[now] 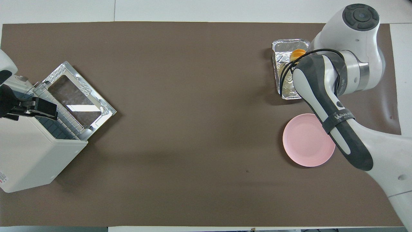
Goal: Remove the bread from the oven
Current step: 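Grasp the bread slices from the tray with the right gripper, then lower the bread slices onto the pink plate with the right gripper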
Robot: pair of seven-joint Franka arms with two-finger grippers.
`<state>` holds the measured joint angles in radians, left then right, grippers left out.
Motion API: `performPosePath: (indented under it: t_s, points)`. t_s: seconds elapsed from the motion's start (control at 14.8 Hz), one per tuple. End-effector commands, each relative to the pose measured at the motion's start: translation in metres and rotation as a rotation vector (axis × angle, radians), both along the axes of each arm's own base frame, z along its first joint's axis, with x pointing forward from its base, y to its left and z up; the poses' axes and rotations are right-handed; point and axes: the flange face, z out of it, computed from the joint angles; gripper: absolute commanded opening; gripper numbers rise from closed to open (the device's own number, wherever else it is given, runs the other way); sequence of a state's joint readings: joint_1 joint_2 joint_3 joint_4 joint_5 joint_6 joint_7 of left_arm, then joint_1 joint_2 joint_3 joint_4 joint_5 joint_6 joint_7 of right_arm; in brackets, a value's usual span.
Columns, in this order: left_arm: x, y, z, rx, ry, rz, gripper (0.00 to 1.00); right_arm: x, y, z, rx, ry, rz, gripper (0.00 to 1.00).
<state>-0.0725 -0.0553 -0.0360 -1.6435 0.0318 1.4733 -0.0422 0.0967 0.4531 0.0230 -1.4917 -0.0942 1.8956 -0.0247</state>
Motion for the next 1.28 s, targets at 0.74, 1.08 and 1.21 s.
performPosePath:
  t_s: [0.74, 1.08, 1.21]
  points:
    - [-0.008, 0.001, 0.002, -0.016, -0.012, 0.002, 1.0, -0.242, -0.02, -0.009, 0.058, -0.097, -0.051, 0.0]
    - [-0.008, 0.001, 0.002, -0.016, -0.013, 0.002, 1.0, -0.244, -0.02, -0.082, 0.078, -0.163, -0.041, 0.0]
    - [-0.008, 0.001, 0.002, -0.016, -0.012, 0.002, 1.0, -0.239, -0.019, -0.095, 0.084, -0.181, -0.04, 0.0]
